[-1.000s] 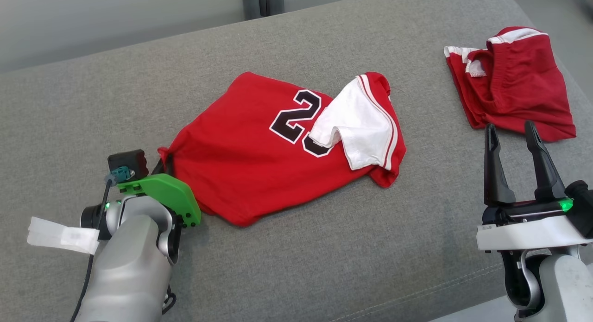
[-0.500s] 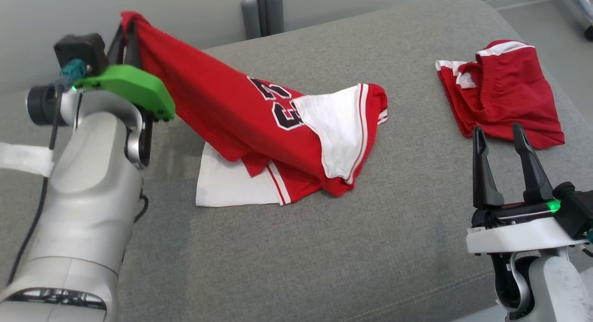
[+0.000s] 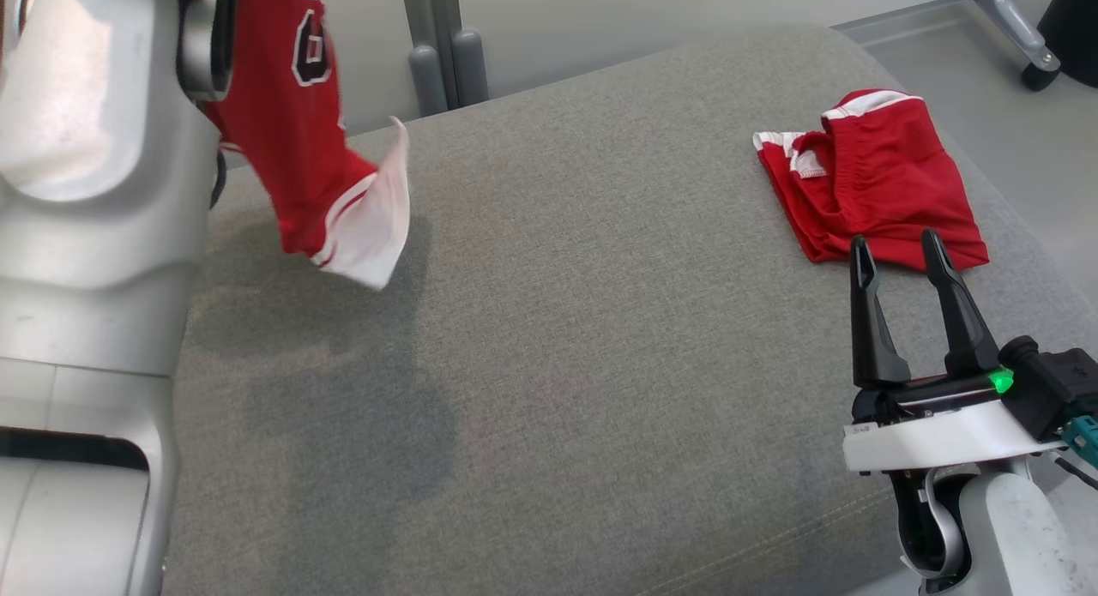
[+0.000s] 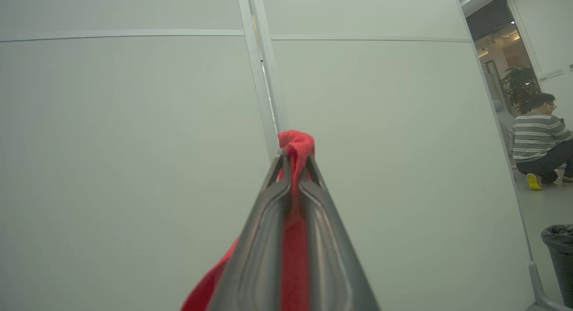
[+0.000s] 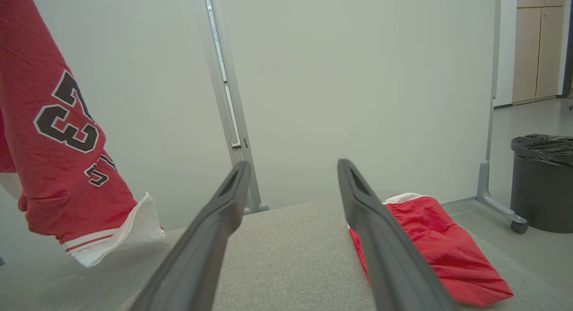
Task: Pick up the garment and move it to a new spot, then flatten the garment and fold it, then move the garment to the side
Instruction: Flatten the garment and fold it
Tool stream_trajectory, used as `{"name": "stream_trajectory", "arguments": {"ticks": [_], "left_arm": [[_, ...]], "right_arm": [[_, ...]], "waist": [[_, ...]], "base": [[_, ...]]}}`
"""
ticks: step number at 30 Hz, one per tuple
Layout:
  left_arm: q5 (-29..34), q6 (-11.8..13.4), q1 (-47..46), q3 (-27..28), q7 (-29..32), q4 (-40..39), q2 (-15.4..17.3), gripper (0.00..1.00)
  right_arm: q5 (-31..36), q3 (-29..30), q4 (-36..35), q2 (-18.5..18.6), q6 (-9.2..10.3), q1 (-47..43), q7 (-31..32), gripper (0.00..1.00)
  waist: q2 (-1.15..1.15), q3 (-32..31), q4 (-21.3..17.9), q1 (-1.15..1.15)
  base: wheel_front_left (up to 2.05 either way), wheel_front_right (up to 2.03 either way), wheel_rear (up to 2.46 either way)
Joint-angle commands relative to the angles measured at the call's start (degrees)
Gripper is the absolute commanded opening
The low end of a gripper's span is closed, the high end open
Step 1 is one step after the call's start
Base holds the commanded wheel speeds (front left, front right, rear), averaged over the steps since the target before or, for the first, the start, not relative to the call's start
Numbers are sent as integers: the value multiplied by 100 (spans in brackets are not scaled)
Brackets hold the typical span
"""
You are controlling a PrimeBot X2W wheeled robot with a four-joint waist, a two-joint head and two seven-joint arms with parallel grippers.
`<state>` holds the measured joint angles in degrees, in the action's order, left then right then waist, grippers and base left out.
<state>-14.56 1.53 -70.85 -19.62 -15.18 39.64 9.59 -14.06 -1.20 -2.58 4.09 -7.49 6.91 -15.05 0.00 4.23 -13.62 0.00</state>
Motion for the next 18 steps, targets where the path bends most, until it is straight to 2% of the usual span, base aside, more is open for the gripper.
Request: {"name": "stream_trajectory", "arguments": {"ticks": [1, 5, 8, 11, 14, 18], "left_arm": [[-29, -58, 146, -51, 8, 86, -75, 0], [-158, -368, 678, -362, 23, 326, -378, 0], [-333, -507, 1296, -609, 19, 482, -568, 0], [-882, -581, 2298, -1041, 10, 483, -659, 0], [-1512, -433, 2902, -1633, 7, 167, -663, 0], [-2140, -75, 3293, -2315, 6, -235, -656, 0]], "right_arm": [[1, -9, 10, -17, 0, 13, -16, 100], [-35, 69, -26, -45, 0, -108, -16, 100], [-49, 151, -85, -61, 0, -169, -16, 100], [-79, 163, -102, -72, 0, -129, -16, 100], [-102, 132, -72, -79, 0, -60, -16, 100], [-109, 91, -34, -86, 0, 5, -16, 100]], "waist": [[0, -42, -11, 0], [0, -32, 84, 0], [0, 48, 172, 0], [0, 167, 211, 0], [0, 265, 212, 0], [0, 341, 216, 0]], "base": [[0, 0, 0], [0, 0, 0], [0, 0, 0], [0, 0, 0], [0, 0, 0], [0, 0, 0]]}}
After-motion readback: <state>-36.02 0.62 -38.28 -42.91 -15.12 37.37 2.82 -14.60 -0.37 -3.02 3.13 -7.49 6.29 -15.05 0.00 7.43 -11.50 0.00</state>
